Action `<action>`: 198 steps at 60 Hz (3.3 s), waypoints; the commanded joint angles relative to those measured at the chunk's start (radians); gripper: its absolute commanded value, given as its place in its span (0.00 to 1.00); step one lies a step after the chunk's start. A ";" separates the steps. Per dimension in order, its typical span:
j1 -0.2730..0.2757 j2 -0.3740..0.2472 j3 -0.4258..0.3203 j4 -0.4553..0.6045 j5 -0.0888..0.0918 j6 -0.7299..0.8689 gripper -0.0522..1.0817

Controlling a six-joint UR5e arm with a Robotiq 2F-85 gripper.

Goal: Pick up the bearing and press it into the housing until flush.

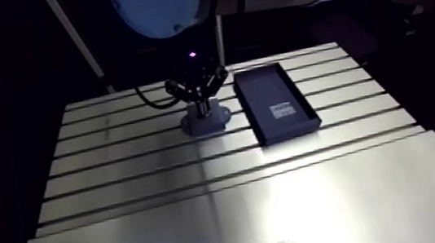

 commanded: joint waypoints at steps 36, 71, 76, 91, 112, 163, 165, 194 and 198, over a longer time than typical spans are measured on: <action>-0.001 0.002 0.013 -0.023 0.000 -0.002 0.98; 0.001 0.002 0.017 -0.041 0.003 -0.003 0.98; 0.001 0.002 0.017 -0.041 0.003 -0.004 0.98; 0.001 0.002 0.021 -0.041 0.003 -0.005 0.98; -0.001 0.002 0.021 -0.041 0.002 -0.005 0.98; 0.001 -0.007 0.003 -0.031 0.005 -0.008 0.98; 0.001 -0.008 0.003 -0.031 0.005 -0.008 0.98; 0.004 -0.022 -0.011 -0.011 0.003 -0.009 0.97; 0.004 -0.033 -0.014 -0.003 0.002 -0.009 0.93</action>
